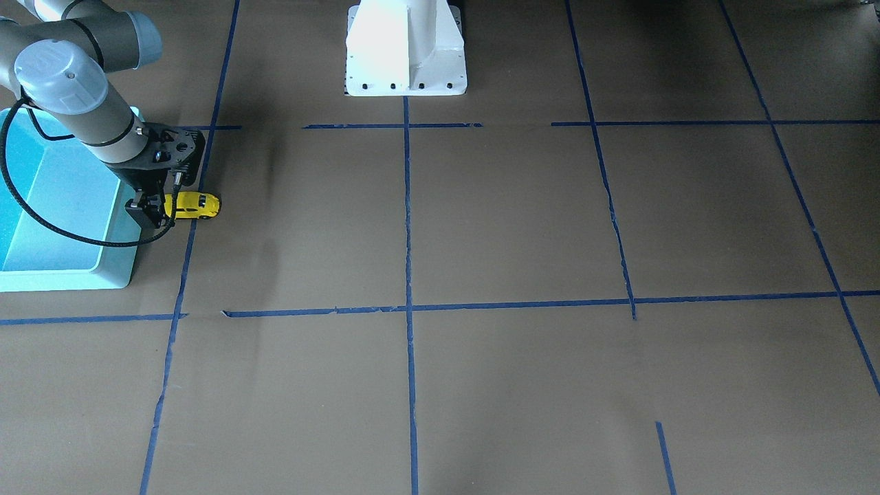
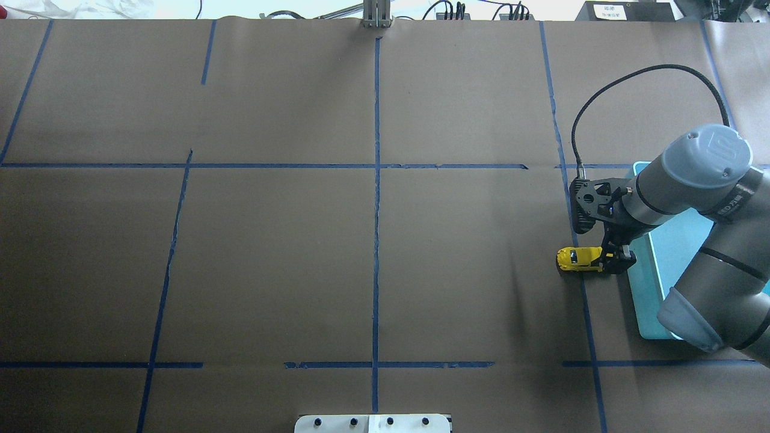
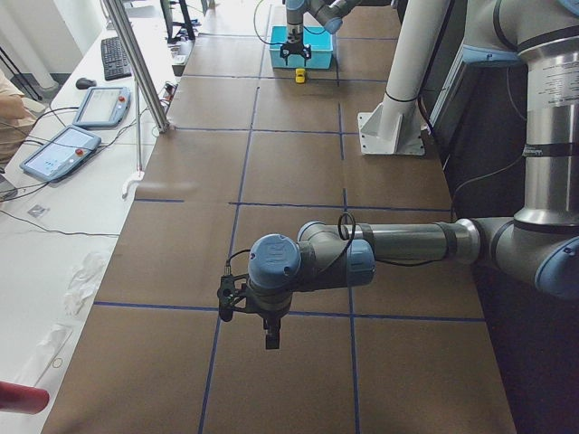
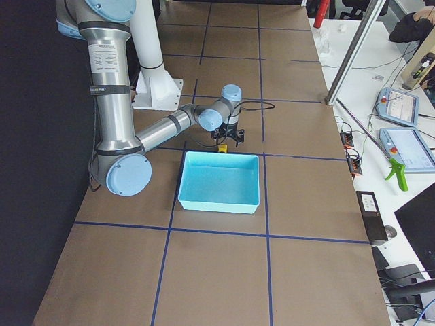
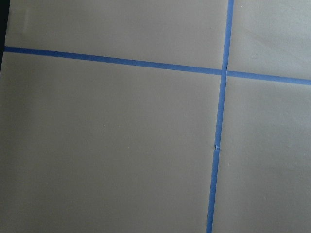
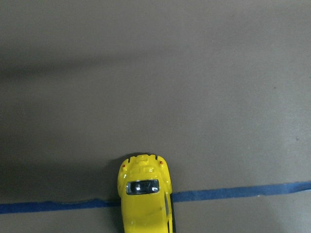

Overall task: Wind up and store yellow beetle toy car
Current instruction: 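Lower the right gripper over the yellow car beside the bin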

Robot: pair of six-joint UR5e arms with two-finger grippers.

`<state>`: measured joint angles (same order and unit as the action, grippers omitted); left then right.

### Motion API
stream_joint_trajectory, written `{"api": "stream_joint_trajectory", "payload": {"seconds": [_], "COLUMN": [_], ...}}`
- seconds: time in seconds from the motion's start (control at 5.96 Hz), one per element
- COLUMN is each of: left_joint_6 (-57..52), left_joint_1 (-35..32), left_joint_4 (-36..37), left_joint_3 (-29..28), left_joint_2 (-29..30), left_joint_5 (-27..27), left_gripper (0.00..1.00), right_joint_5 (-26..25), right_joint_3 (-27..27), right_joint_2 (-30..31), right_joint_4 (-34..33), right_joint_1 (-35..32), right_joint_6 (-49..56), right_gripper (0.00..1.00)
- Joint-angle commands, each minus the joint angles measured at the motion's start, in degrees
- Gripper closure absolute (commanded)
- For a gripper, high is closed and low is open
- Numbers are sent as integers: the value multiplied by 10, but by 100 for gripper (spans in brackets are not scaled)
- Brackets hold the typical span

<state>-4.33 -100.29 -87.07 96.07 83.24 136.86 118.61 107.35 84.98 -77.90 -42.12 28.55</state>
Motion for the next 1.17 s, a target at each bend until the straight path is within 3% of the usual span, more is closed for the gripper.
{"api": "stream_joint_trajectory", "payload": {"seconds": [0.0,1.01], "left_joint_6": [0,1], "left_joint_1": [0,0], "left_joint_4": [-4,-81], "left_joint_3": [-8,-12], "left_joint_2": [3,4], "left_joint_5": [1,1], "left_gripper": [0,0], "right_joint_5": [0,-3], "right_joint_3": [-17,-22], "right_joint_2": [1,14], "right_joint_4": [17,21], "right_joint_1": [19,39], "right_joint_6": [-2,-4], "right_gripper": [0,0]}}
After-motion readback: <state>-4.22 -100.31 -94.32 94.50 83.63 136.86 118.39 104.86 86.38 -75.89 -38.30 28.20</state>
